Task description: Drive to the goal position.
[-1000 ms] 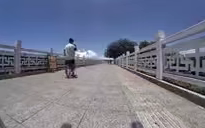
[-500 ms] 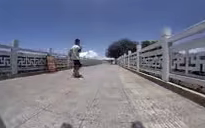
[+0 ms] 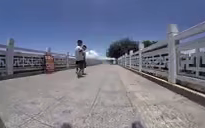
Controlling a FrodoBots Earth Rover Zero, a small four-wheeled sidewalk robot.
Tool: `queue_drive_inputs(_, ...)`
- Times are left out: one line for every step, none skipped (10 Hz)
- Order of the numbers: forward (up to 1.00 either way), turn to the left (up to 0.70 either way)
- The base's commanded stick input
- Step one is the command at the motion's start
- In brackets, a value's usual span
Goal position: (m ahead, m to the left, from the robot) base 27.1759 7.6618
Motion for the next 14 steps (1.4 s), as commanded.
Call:
queue_drive_inputs(0.45, 0.0)
queue_drive_inputs(0.45, 0.0)
queue_drive_inputs(0.45, 0.0)
queue_drive_inputs(0.45, 0.0)
queue_drive_inputs(0.45, 0.0)
queue_drive_inputs(0.45, 0.0)
queue_drive_inputs(0.45, 0.0)
queue_drive_inputs(0.45, 0.0)
queue_drive_inputs(0.45, 0.0)
queue_drive_inputs(0.45, 0.0)
queue_drive_inputs(0.45, 0.0)
queue_drive_inputs(0.45, 0.0)
queue_drive_inputs(0.45, 0.0)
queue_drive_inputs(0.45, 0.0)
